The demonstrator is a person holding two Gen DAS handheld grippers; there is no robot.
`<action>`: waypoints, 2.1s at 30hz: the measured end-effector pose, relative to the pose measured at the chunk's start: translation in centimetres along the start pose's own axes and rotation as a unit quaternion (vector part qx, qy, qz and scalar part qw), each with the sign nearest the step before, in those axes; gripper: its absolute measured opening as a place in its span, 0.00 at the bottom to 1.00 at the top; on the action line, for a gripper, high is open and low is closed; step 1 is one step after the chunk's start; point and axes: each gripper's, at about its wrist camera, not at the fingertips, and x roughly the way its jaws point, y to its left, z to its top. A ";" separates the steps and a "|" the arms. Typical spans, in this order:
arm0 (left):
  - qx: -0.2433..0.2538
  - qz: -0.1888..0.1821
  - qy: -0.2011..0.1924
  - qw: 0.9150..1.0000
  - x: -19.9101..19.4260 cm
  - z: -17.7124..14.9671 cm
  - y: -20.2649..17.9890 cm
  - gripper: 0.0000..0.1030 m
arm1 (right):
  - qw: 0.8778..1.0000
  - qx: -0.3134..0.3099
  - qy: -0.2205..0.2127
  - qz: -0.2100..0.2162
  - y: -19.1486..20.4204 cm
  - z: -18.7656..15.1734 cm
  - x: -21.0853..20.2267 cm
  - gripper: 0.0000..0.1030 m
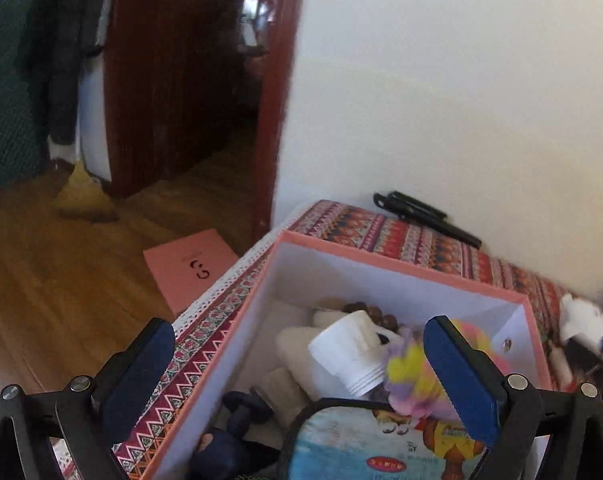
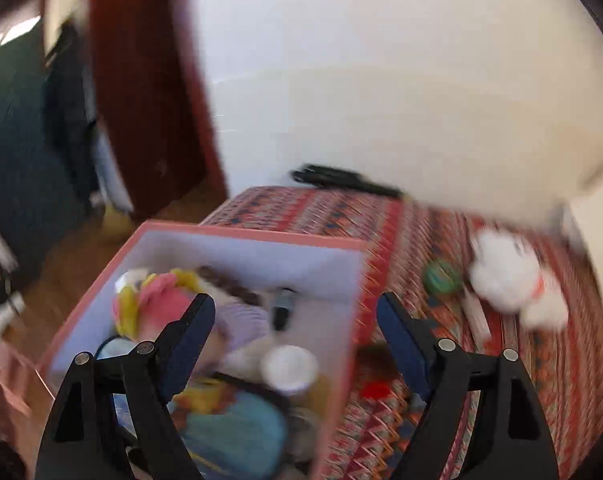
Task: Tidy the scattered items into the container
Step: 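Grasp the white plush bear with the left gripper while the right grasps the white fluffy plush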
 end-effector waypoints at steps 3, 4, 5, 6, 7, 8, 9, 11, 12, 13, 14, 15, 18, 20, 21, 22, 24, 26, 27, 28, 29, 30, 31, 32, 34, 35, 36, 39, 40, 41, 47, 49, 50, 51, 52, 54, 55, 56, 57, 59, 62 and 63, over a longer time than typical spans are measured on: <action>0.013 -0.009 0.005 1.000 0.4 -0.1 -1.6 0.99 | 0.999 0.049 0.013 -0.015 -5.8 -0.5 -0.8 0.83; 0.015 -0.014 0.007 1.000 0.4 -0.1 -2.1 0.99 | 0.998 0.067 0.014 -0.015 -7.7 -0.8 -1.1 0.83; 0.018 -0.020 0.008 1.000 0.4 -0.1 -2.9 0.99 | 0.996 0.090 0.015 -0.010 -9.9 -1.4 -1.5 0.83; 0.021 -0.025 0.009 0.999 0.5 -0.1 -3.7 0.99 | 0.993 0.114 0.017 -0.003 -12.1 -2.0 -2.0 0.83; 0.024 -0.032 0.008 0.999 0.4 -0.1 -4.7 0.99 | 0.990 0.142 0.018 0.007 -14.6 -2.6 -2.1 0.83; 0.028 -0.040 0.008 0.999 0.4 -0.2 -5.7 0.99 | 0.985 0.170 0.018 0.017 -17.0 -3.3 -2.4 0.84; 0.032 -0.053 0.009 0.998 0.4 -0.2 -6.8 0.99 | 0.981 0.193 0.018 0.025 -19.0 -4.0 -2.8 0.85; 0.037 -0.089 0.017 0.995 0.7 -0.6 -9.6 0.99 | 0.966 0.255 0.015 0.049 -24.2 -5.8 -2.9 0.89; 0.039 -0.115 0.025 0.992 0.9 -0.9 -11.5 0.99 | 0.955 0.292 0.011 0.061 -26.6 -6.9 -2.9 0.90; 0.041 -0.138 0.033 0.989 1.1 -1.3 -13.2 0.99 | 0.942 0.328 0.005 0.070 -29.0 -7.9 -2.8 0.92; 0.041 -0.166 0.045 0.984 1.5 -1.8 -15.4 0.99 | 0.925 0.371 0.001 0.077 -31.5 -8.9 -2.8 0.93; 0.038 -0.190 0.056 0.979 1.8 -2.3 -17.4 0.99 | 0.898 0.430 -0.005 0.093 -34.2 -10.4 -2.5 0.94; 0.009 -0.256 0.100 0.962 3.4 -3.8 -23.5 0.99 | 0.818 0.547 -0.029 0.176 -38.9 -13.4 -1.4 0.96; -0.024 -0.304 0.134 0.943 5.6 -4.5 -27.6 0.99 | 0.774 0.592 -0.038 0.221 -40.9 -14.5 0.2 0.96; -0.045 -0.319 0.151 0.934 7.3 -4.6 -29.5 0.99 | 0.763 0.602 -0.041 0.232 -41.3 -14.6 0.9 0.96; -0.064 -0.314 0.169 0.932 9.3 -4.5 -31.2 0.99 | 0.757 0.608 -0.043 0.237 -41.8 -14.5 1.6 0.96; -0.086 -0.285 0.206 0.932 12.9 -4.5 -33.8 0.99 | 0.756 0.612 -0.045 0.228 -43.1 -13.9 3.1 0.96; -0.095 -0.279 0.232 0.927 16.9 -4.3 -36.2 0.99 | 0.759 0.614 -0.043 0.211 -44.5 -12.7 4.4 0.96; -0.092 -0.275 0.240 0.926 18.6 -4.2 -37.3 0.99 | 0.762 0.612 -0.043 0.208 -45.1 -12.2 5.3 0.96; -0.085 -0.266 0.246 0.928 20.1 -4.0 -38.3 0.99 | 0.766 0.608 -0.043 0.205 -45.7 -11.7 6.2 0.96; -0.076 -0.259 0.249 0.930 21.8 -3.8 -39.7 0.99 | 0.772 0.602 -0.043 0.198 -46.2 -11.4 7.1 0.96; -0.067 -0.259 0.253 0.930 23.7 -3.7 -41.2 0.99 | 0.778 0.598 -0.041 0.186 -46.7 -11.1 8.1 0.96; -0.059 -0.256 0.257 0.930 25.3 -3.6 -42.3 0.99 | 0.781 0.599 -0.038 0.174 -47.2 -10.9 9.0 0.96; -0.056 -0.252 0.266 0.929 27.1 -3.7 -43.5 0.99 | 0.780 0.601 -0.037 0.170 -47.8 -10.8 10.0 0.96; -0.061 -0.253 0.286 0.922 29.7 -4.1 -45.0 0.99 | 0.788 0.586 -0.053 0.181 -48.3 -9.8 11.1 0.98; -0.066 -0.255 0.295 0.919 30.9 -4.7 -45.7 0.99 | 0.800 0.568 -0.067 0.183 -48.4 -9.1 11.3 1.00; -0.072 -0.258 0.300 0.916 31.7 -5.3 -46.2 0.99 | 0.811 0.551 -0.078 0.180 -48.6 -8.6 11.6 1.00; -0.088 -0.298 0.287 0.906 31.3 -6.6 -46.8 0.78 | 0.848 0.505 -0.062 0.151 -48.0 -7.7 12.7 0.61; -0.073 -0.290 0.274 0.914 30.4 -6.8 -46.9 0.75 | 0.853 0.498 -0.056 0.144 -47.9 -7.8 12.8 0.61; -0.057 -0.280 0.263 0.922 29.0 -6.9 -46.9 0.74 | 0.852 0.501 -0.054 0.146 -47.8 -7.9 12.5 0.60; -0.116 -0.285 0.210 0.928 18.3 -5.7 -41.7 0.73 | 0.884 0.442 -0.046 0.143 -44.7 -4.5 4.9 0.59; -0.118 -0.283 0.179 0.935 13.5 -5.1 -40.0 0.73 | 0.899 0.409 -0.054 0.149 -42.6 -3.6 1.0 0.59; -0.118 -0.284 0.166 0.937 11.0 -4.9 -39.1 0.73 | 0.905 0.392 -0.063 0.154 -41.4 -3.7 -1.2 0.59; -0.113 -0.285 0.154 0.939 8.0 -4.9 -38.3 0.73 | 0.907 0.382 -0.071 0.159 -40.3 -3.9 -2.8 0.59; -0.104 -0.282 0.142 0.943 5.0 -5.2 -37.4 0.73 | 0.907 0.377 -0.081 0.169 -39.1 -4.6 -4.5 0.59; -0.081 -0.265 0.115 0.954 -0.1 -6.1 -35.7 0.73 | 0.901 0.378 -0.094 0.190 -37.2 -6.5 -7.4 0.59; -0.070 -0.255 0.101 0.959 -2.2 -6.5 -35.1 0.73 | 0.897 0.380 -0.097 0.202 -36.3 -7.9 -8.7 0.59; -0.059 -0.241 0.085 0.965 -4.8 -7.3 -34.2 0.73 | 0.895 0.380 -0.099 0.213 -35.4 -9.0 -10.2 0.59; -0.050 -0.230 0.072 0.969 -6.9 -8.0 -33.4 0.73 | 0.894 0.377 -0.101 0.219 -34.6 -9.6 -11.3 0.59; -0.040 -0.212 0.051 0.975 -10.6 -9.2 -31.7 0.73 | 0.896 0.366 -0.106 0.228 -32.2 -12.0 -13.9 0.59; -0.003 -0.172 0.014 0.985 -14.7 -10.5 -30.4 0.73 | 0.909 0.338 -0.115 0.215 -28.1 -14.2 -17.6 0.59; 0.012 -0.156 0.001 0.988 -16.0 -10.9 -29.8 0.72 | 0.917 0.321 -0.118 0.205 -26.7 -14.5 -18.7 0.59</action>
